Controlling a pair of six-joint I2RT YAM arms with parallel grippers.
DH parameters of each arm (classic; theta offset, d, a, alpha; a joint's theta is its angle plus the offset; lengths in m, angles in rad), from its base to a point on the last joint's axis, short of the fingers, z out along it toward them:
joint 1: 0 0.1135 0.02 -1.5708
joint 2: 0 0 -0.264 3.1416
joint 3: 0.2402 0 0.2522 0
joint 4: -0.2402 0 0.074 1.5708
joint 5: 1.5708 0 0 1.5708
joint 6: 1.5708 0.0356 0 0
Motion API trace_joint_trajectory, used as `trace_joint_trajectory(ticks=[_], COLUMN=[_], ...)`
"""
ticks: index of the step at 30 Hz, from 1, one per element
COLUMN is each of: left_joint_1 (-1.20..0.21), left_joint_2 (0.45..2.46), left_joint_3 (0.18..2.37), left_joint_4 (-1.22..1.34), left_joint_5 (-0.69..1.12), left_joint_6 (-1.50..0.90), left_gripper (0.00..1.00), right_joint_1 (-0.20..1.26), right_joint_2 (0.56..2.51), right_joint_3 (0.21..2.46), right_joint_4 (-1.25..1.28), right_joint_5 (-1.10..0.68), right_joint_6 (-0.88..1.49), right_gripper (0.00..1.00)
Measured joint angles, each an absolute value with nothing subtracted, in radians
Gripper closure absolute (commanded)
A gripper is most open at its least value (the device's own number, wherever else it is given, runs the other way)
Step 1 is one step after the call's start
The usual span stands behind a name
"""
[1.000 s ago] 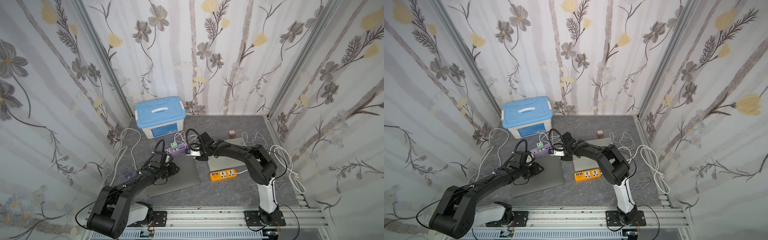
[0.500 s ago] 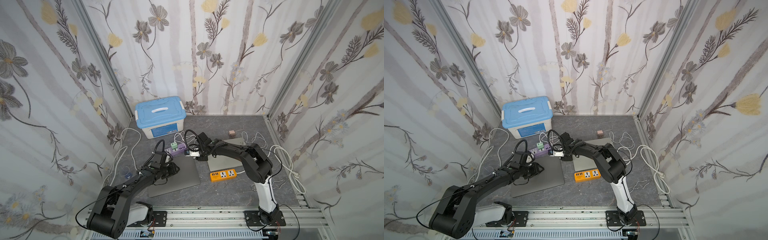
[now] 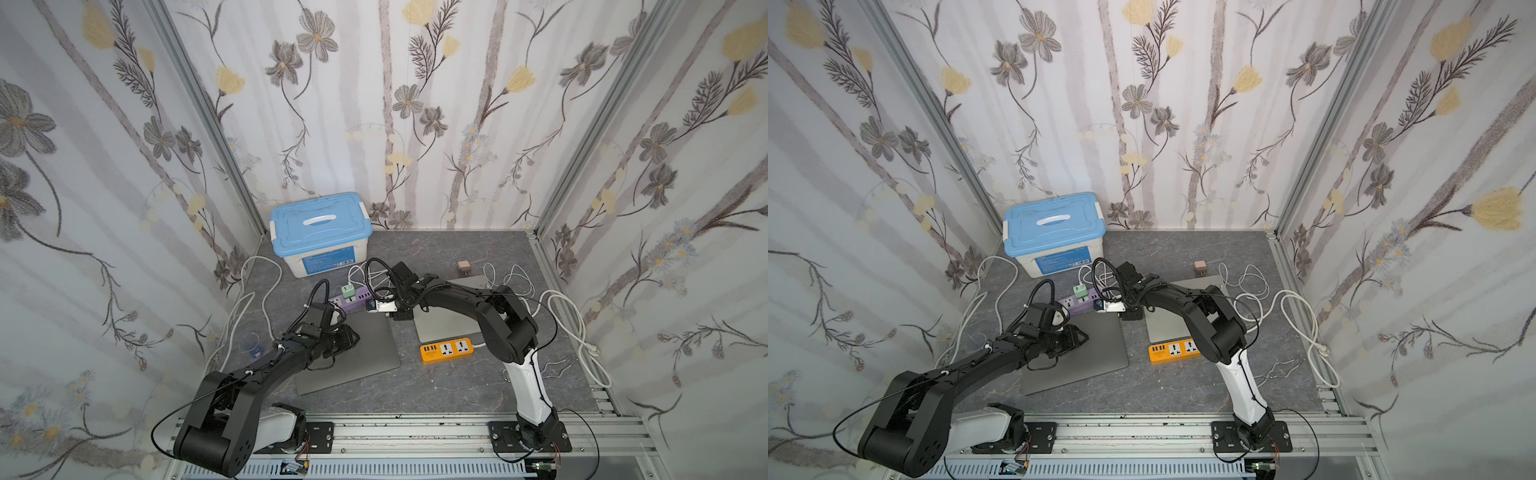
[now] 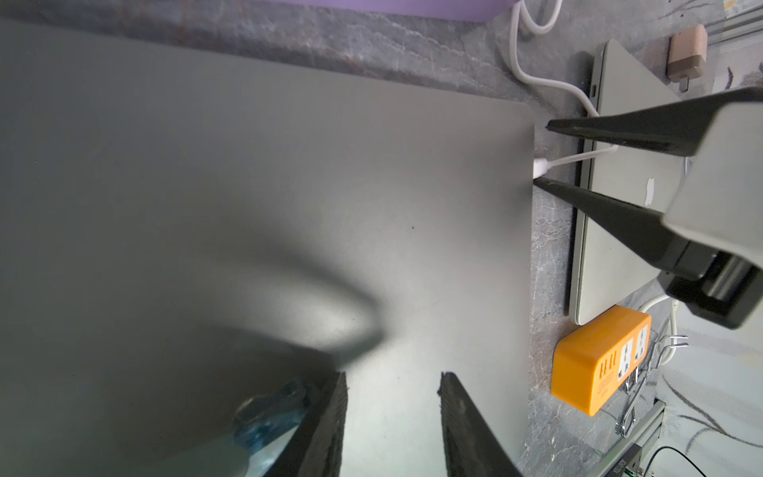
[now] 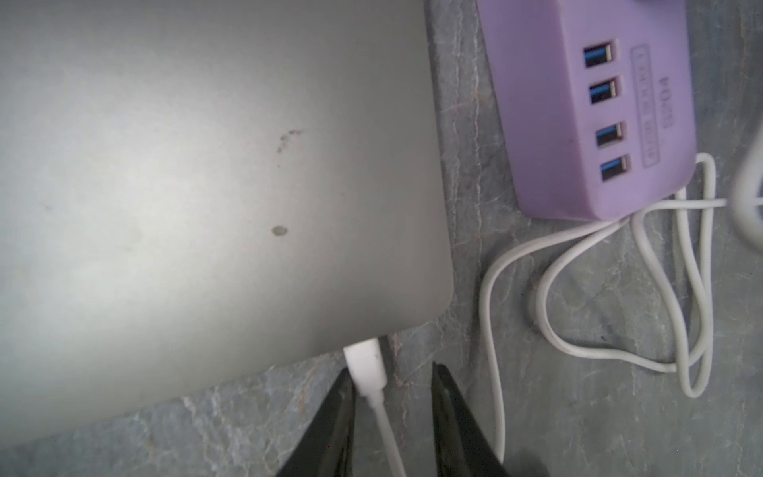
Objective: Unplug the laptop charger
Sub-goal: Remove the charging cable from the laptop.
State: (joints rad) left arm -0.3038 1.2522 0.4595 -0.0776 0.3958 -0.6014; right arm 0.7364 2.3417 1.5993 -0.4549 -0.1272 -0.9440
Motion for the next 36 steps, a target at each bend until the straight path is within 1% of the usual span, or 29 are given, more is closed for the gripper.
trace_joint_trajectory(ticks=[2, 12, 29, 36], left_joint_1=[-0.304, -0.304, -0.304, -0.304], left_joint_2=[1.252, 1.252, 1.252, 1.252], left_joint_3=[0.459, 0.459, 0.458, 0.459], left_joint_4=[-0.077, -0.075, -0.074, -0.076], left_joint_5=[0.396, 0.396, 0.395, 0.395], left_joint_6=[-0.601, -0.601, -0.598, -0.597], left_gripper=[0.59, 0.58, 0.58, 0.57], right_joint_1=[0.737, 0.738, 0.738, 0.733], right_joint_2=[2.355, 2.376, 2.366, 2.361], right_joint_3=[1.621, 1.653, 1.643, 1.643], right_joint_4=[-0.473, -0.509, -0.525, -0.543], right_joint_5=[-0.128, -0.125, -0.099, -0.072], right_joint_6=[-0.948, -0.962, -0.989, -1.005], right_gripper=[0.73, 0.79, 0.83, 0.91])
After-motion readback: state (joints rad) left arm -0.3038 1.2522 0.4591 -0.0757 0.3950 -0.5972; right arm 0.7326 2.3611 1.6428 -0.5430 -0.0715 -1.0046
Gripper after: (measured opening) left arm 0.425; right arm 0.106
